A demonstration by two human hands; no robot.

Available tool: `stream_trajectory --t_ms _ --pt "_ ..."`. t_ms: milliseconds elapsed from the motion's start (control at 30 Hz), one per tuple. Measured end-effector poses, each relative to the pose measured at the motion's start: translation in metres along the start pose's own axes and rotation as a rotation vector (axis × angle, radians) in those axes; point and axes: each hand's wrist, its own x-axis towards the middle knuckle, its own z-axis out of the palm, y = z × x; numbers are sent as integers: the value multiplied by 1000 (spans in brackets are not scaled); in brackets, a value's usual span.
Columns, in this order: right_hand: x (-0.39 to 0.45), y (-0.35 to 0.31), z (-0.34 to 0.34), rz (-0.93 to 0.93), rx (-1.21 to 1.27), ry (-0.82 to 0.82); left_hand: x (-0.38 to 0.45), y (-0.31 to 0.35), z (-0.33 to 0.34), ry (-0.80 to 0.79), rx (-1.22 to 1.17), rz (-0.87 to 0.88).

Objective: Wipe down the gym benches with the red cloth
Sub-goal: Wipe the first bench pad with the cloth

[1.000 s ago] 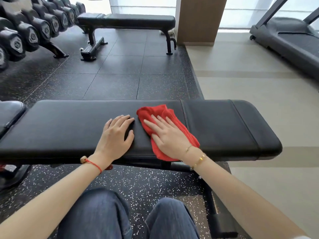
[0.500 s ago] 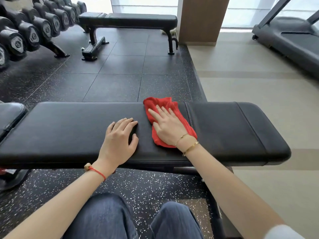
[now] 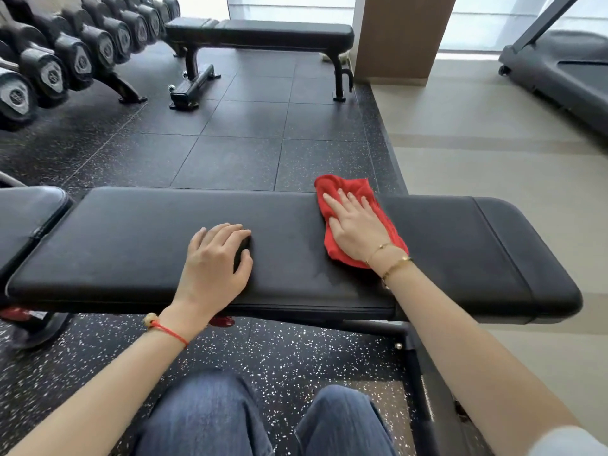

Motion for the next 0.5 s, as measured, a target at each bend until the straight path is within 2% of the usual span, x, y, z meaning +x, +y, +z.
stream_trajectory --t_ms 133,233,333,400,500 --pt "15 -48 9 -87 20 14 0 -24 -8 -4 17 -84" --pt "-13 -75 16 -245 38 24 0 -25 -7 8 -21 -119" --pt "-52 -69 16 -358 43 26 0 -26 -6 32 -46 -124" --pt "-63 -44 11 -328 51 26 -1 -27 -5 38 -55 -117" --pt "-45 -2 2 -126 5 56 -1 -24 -3 41 -47 -119"
